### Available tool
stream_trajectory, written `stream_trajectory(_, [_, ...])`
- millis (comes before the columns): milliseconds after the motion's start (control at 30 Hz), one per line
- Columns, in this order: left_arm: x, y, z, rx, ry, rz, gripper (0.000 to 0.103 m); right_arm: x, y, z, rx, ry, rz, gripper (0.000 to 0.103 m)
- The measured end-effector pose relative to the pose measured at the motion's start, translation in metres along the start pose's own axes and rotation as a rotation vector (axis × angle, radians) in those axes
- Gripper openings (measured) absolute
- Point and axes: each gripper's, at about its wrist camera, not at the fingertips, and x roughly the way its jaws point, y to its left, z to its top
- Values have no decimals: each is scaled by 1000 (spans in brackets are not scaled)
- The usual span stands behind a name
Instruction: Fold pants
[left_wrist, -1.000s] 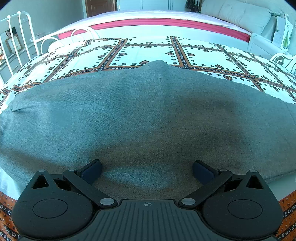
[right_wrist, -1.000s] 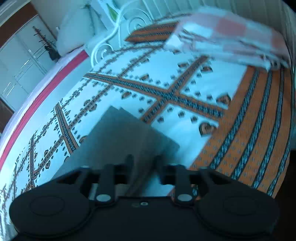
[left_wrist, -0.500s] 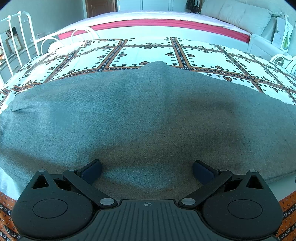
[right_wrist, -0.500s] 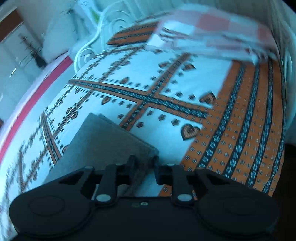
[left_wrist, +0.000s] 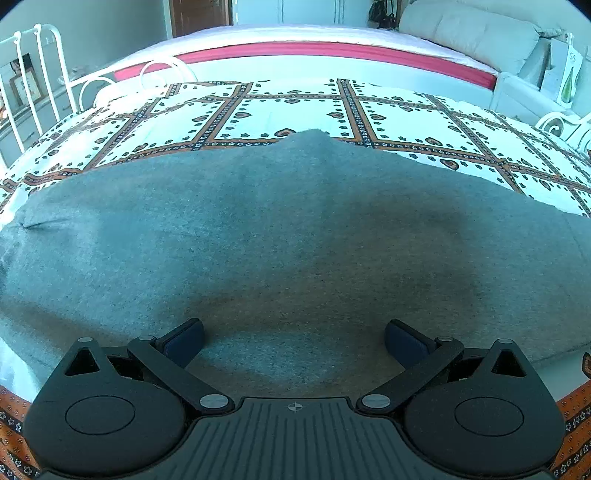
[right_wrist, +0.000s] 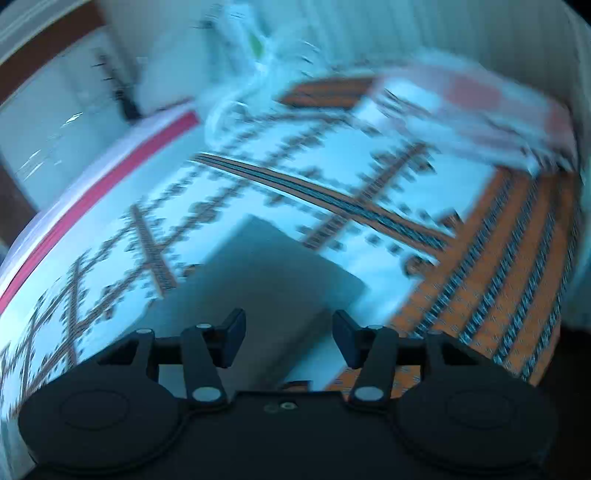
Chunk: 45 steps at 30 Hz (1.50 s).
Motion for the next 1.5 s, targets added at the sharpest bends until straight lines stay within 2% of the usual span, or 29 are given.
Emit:
stream_trajectory(67, [-1, 1, -1, 0, -4, 3, 103, -7, 15, -5, -77, -5, 70, 44])
stream_trajectory(133, [-2, 2, -1, 0, -4, 4, 103, -5, 31, -11, -158, 52, 145, 40])
stream_trajectory(267, [-4, 1, 0, -6, -4, -16, 103, 1, 62, -33, -268, 138, 247, 41])
stream_trajectory(367, [-5, -1, 2, -7, -23, -26, 103, 5, 89, -51, -360, 187, 302, 40])
stream_trajectory(433, [4, -2, 7, -3, 2, -28, 103, 6, 106, -61, -416, 208, 330, 40])
stream_trajectory(500, [14, -1, 14, 13, 13, 2, 103, 8, 118, -66, -451, 223, 345, 40])
stream_trajectory(567, [21, 5, 20, -9, 17, -1, 103, 12, 124, -70, -474, 245, 351, 40])
stream_trajectory(700, [25, 11, 22, -25, -5, 33, 103, 12, 129, -75, -482, 254, 348, 41])
stream_trajectory(833, [22, 21, 24, -99, -14, 82, 103, 17, 128, -79, -523, 249, 264, 41])
stream_trajectory(900, [18, 19, 27, -98, -24, 113, 103, 18, 125, -78, -526, 236, 229, 41])
stream_trajectory(1000, [10, 8, 31, -79, -48, 29, 103, 15, 121, -70, -527, 194, 192, 43])
stream_trajectory(1133, [5, -17, 29, -29, -38, -58, 103, 19, 102, -60, -486, 209, 136, 44])
stream_trajectory(1200, [2, -32, 27, 9, -35, -92, 103, 17, 94, -57, -494, 187, 102, 44])
stream_trajectory(1300, [3, -51, 22, 63, -18, -104, 103, 14, 89, -58, -551, 157, 67, 44])
stream_trajectory(1367, [9, -56, 19, 74, 8, -89, 103, 16, 85, -59, -562, 165, 59, 43])
stream_trajectory(1500, [10, -58, 17, 71, -3, -82, 103, 15, 81, -58, -573, 151, 52, 43])
